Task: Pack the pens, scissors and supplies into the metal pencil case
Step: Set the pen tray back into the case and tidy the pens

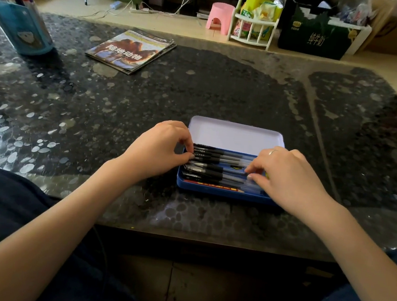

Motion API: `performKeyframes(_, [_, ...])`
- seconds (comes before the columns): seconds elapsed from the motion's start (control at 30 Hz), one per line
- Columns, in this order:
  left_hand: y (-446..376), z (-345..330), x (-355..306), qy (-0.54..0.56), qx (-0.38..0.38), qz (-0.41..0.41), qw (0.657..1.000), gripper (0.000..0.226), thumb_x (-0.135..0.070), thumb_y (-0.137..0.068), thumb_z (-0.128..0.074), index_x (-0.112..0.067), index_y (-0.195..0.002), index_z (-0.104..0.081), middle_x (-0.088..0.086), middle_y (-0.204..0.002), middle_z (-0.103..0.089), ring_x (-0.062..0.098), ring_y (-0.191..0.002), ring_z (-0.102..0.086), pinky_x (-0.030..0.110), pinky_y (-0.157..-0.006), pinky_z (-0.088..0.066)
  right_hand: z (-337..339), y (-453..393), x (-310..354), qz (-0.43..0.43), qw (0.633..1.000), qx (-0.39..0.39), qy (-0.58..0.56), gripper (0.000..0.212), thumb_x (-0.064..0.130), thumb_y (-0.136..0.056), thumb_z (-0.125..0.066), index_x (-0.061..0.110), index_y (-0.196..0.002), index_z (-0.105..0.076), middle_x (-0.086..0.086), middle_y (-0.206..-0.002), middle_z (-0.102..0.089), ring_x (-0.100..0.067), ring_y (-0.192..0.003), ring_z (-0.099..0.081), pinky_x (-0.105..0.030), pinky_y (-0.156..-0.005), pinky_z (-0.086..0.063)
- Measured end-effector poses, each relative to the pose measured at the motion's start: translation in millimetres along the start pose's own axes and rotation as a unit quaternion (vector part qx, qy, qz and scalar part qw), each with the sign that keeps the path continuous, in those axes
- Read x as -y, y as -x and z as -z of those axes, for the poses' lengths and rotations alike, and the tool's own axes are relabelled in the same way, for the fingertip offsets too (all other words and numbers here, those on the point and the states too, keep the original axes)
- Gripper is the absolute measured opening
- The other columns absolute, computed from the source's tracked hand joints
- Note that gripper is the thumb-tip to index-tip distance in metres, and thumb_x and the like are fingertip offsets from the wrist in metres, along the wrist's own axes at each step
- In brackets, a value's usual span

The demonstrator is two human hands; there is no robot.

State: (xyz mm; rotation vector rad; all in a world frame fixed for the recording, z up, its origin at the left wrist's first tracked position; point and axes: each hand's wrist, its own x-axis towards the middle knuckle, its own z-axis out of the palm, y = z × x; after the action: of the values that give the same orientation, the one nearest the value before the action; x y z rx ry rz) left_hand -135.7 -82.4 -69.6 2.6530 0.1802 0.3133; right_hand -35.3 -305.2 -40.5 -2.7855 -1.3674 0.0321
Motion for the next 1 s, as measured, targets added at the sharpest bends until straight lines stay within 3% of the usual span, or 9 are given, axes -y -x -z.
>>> performKeyframes(0.17, [1,2,0,0.001,0.005,0.001,1.000,0.003,-0.019,-0.078,-0.070,-0.022,-0.079,-0.068,-0.007,-0.090,-0.061,0.008,-0.084,-0.055,0.029,-0.078,-0.048,-3,-2,-2,-0.029,0.997,-0.041,-0.061,0.005,0.030,-0.086,-0.064,0.028,-0.089,-0.066,0.009,-0.093,-0.063,-0.011,-0.092,-0.054,-0.030,-0.082,-0.041])
performKeyframes(0.37, [1,6,1,0.016,0.003,-0.003,1.000,0.012,-0.011,-0.077,-0.071,-0.023,-0.078,-0.069,-0.009,-0.086,-0.060,0.004,-0.078,-0.054,0.011,-0.068,-0.038,-4,-3,-3,-0.046,0.992,-0.036,-0.108,0.006,0.029,-0.082,-0.070,0.030,-0.082,-0.063,0.013,-0.084,-0.058,-0.006,-0.083,-0.052,-0.027,-0.077,-0.046])
performKeyframes(0.57, [3,8,-3,0.039,0.008,-0.020,0.999,0.006,-0.018,-0.078,-0.073,-0.023,-0.082,-0.074,-0.007,-0.089,-0.064,0.007,-0.081,-0.057,0.020,-0.072,-0.046,-8,-4,-1,-0.055,0.987,-0.033,-0.149,0.010,0.025,-0.081,-0.072,0.028,-0.083,-0.062,0.011,-0.087,-0.058,-0.006,-0.080,-0.054,-0.023,-0.071,-0.045])
performKeyframes(0.83, [4,5,-5,0.042,0.022,-0.018,0.999,0.005,-0.017,-0.074,-0.076,-0.020,-0.077,-0.074,-0.008,-0.084,-0.065,0.001,-0.079,-0.056,0.022,-0.073,-0.048,-14,-7,-2,-0.057,0.975,-0.029,-0.213,0.011,0.025,-0.078,-0.074,0.023,-0.078,-0.064,0.011,-0.081,-0.060,-0.006,-0.076,-0.058,-0.022,-0.068,-0.048])
performKeyframes(1.0, [4,4,-3,0.031,0.024,-0.024,0.999,0.004,-0.016,-0.075,-0.074,-0.020,-0.077,-0.073,-0.009,-0.085,-0.064,0.000,-0.080,-0.056,0.024,-0.075,-0.049,-14,-14,-10,-0.074,0.977,-0.103,-0.173,0.002,0.021,-0.086,-0.066,0.021,-0.086,-0.068,0.007,-0.089,-0.063,-0.007,-0.080,-0.056,-0.027,-0.076,-0.049])
